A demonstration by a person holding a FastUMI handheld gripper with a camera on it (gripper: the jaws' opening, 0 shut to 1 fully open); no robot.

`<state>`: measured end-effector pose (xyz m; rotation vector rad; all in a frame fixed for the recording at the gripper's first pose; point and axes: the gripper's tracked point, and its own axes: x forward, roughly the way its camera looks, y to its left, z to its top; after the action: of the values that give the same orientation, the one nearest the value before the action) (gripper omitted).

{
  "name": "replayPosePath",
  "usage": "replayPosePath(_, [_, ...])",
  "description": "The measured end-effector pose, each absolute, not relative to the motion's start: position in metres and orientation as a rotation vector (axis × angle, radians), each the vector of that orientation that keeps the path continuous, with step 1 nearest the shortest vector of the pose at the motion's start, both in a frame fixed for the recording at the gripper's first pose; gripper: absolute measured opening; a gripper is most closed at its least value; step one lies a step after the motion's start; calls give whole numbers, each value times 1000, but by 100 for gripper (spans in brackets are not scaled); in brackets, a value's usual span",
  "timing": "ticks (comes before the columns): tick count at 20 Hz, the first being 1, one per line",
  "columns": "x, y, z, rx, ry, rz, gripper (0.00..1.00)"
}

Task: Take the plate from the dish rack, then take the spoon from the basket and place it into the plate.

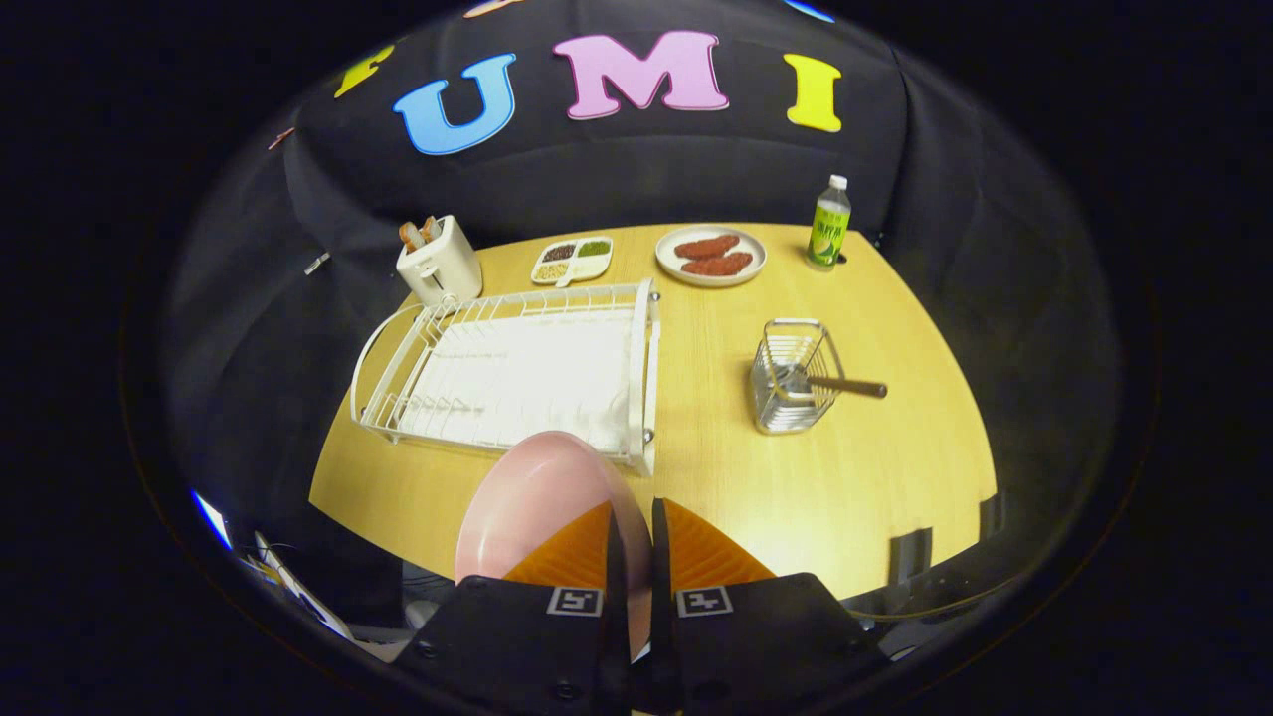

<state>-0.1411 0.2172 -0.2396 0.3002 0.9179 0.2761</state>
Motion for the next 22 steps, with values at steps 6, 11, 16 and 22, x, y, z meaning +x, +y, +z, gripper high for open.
replayPosePath(6, [-159,243,-315,412,1065,268,12])
replayPosePath(11, [-158,268,-354,643,1121,240,12])
replayPosePath(16, [-142,264,-372,632,1092,196,14])
replayPosePath(22, [-140,265,-371,558,1085,224,42])
